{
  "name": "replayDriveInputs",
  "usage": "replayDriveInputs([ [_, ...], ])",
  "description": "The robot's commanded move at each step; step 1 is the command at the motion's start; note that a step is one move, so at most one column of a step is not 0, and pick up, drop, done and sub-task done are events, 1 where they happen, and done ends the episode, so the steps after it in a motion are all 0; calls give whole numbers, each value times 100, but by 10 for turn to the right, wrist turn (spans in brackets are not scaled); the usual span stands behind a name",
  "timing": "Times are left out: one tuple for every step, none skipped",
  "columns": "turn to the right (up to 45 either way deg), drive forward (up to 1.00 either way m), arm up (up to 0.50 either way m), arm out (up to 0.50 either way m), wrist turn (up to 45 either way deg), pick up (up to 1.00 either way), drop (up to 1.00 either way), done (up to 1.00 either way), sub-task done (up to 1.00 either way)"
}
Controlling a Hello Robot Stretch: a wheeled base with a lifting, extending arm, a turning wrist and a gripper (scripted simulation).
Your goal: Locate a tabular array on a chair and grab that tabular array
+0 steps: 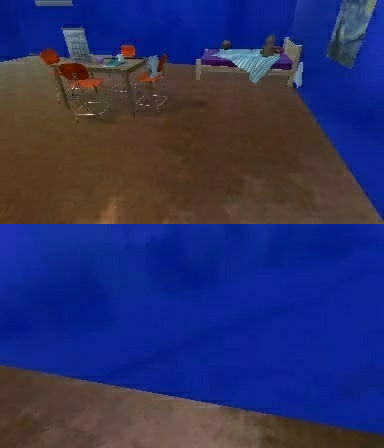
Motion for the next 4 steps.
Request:
replayDriveInputs([
  [0, 100, 0, 0, 0, 0, 0, 0, 0],
  [0, 95, 0, 0, 0, 0, 0, 0, 0],
  [120, 0, 0, 0, 0, 0, 0, 0, 0],
  [0, 30, 0, 0, 0, 0, 0, 0, 0],
])
